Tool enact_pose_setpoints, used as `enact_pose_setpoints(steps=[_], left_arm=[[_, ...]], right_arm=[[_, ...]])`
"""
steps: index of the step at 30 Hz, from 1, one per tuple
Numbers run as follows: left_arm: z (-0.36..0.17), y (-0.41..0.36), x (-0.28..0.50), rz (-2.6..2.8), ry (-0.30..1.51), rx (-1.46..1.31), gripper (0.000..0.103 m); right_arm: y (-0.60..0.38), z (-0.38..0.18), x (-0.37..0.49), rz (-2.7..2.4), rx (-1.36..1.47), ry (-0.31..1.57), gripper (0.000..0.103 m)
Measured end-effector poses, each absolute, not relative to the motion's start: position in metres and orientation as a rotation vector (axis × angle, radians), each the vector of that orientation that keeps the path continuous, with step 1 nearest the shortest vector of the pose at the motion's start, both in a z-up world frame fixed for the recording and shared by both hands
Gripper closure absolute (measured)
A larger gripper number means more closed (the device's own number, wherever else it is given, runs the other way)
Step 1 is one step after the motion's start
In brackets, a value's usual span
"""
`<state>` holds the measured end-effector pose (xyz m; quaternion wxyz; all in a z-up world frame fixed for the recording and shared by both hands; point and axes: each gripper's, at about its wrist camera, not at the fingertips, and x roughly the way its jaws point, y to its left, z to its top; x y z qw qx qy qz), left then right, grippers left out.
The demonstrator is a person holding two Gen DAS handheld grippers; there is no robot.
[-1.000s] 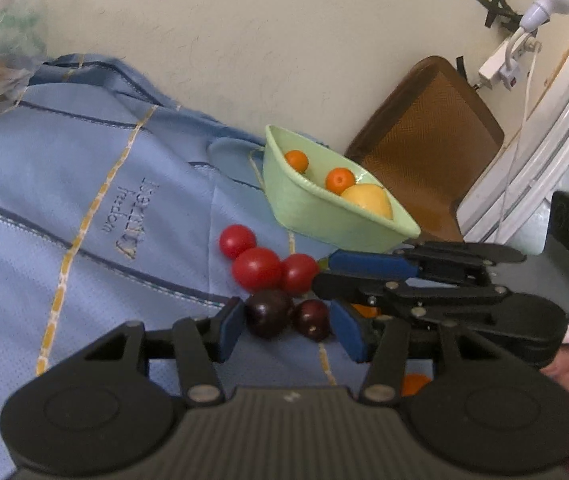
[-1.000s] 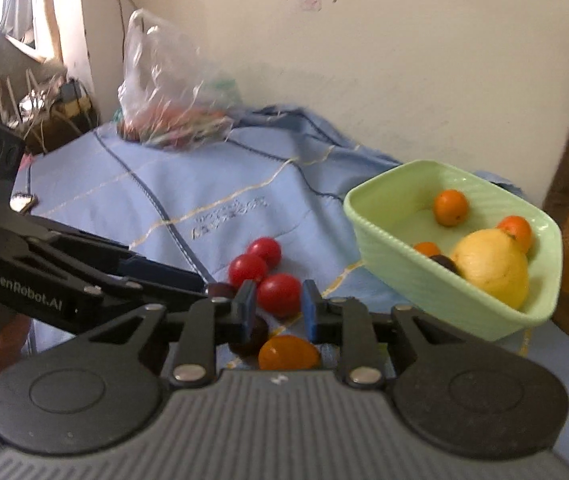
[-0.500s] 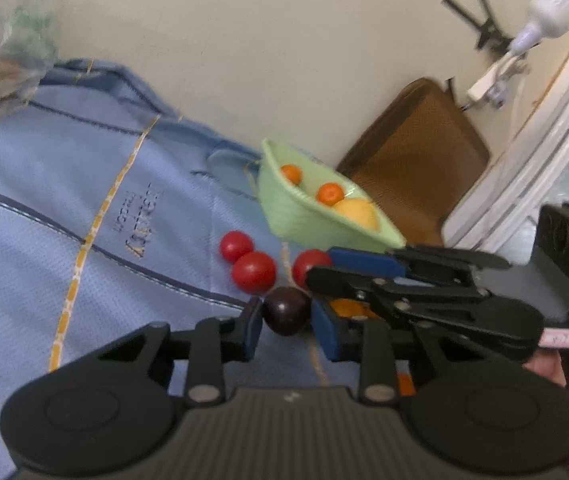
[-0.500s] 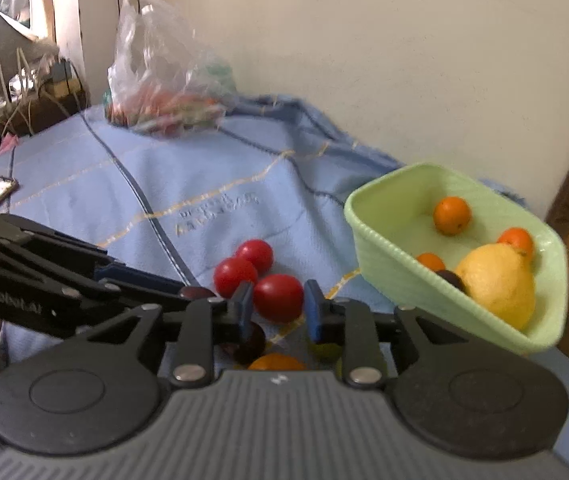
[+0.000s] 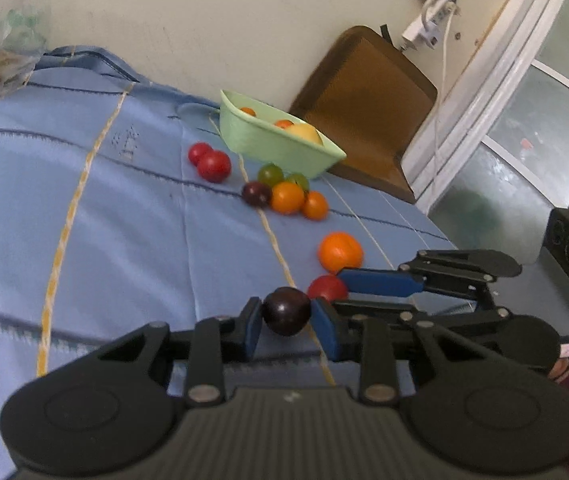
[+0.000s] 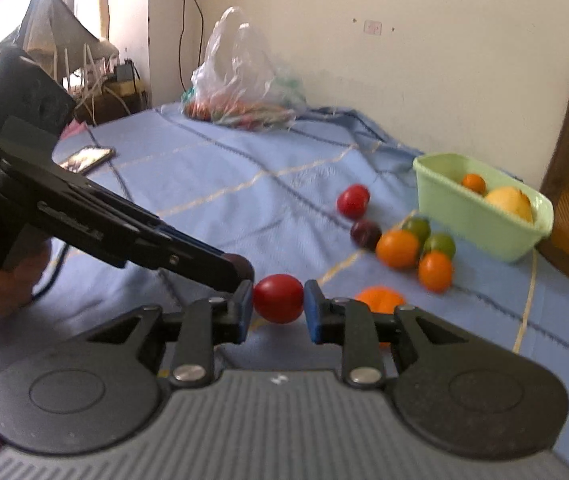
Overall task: Organize fruits
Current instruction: 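Grasp a dark cherry tomato with the left gripper while the right gripper grasps a red tomato, then carry both tomatoes into the green basket and open both grippers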
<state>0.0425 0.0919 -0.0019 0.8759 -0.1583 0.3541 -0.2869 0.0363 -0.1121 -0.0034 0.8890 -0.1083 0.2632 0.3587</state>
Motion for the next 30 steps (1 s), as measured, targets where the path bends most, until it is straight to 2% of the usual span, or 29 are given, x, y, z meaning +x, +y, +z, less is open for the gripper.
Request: enact_pose_setpoints(steps=[4, 7, 11, 12, 17, 20, 21, 22, 30], left_arm=[[-0.002, 0.09, 0.037, -0.586, 0.741, -0.321, 0.075], [-0.003, 0.09, 0.034, -0.577, 0.736, -0.318, 0.072], [-0.001, 0.089, 0.03, -0.559, 0.719, -0.309, 0.06], [-0.001, 0.089, 0.029, -0.556, 0.719, -0.302, 0.06], [0.0, 0.084, 0.025, -0.555, 0.717, -0.268, 0.06], [0.0, 0.081, 0.026, -0.555, 0.719, -0.263, 0.063], [-0.001, 0.081, 0.027, -0.56, 0.723, -0.265, 0.071], [-0.002, 0.08, 0.028, -0.565, 0.728, -0.265, 0.076], [0.018, 0.072, 0.054, -0.599, 0.697, -0.299, 0.076]], right_arm=[[-0.109, -0.007, 0.032, 0.727, -0.228, 0.546, 0.072], [-0.106, -0.008, 0.029, 0.709, -0.236, 0.54, 0.071], [-0.103, -0.011, 0.026, 0.697, -0.236, 0.544, 0.065], [-0.103, -0.012, 0.025, 0.695, -0.234, 0.54, 0.06], [-0.103, -0.015, 0.021, 0.696, -0.224, 0.544, 0.059], [-0.102, -0.017, 0.022, 0.708, -0.22, 0.548, 0.059], [-0.102, -0.018, 0.022, 0.711, -0.22, 0.551, 0.062], [-0.101, -0.019, 0.021, 0.71, -0.223, 0.55, 0.07], [-0.114, -0.005, 0.027, 0.67, -0.177, 0.489, 0.07]])
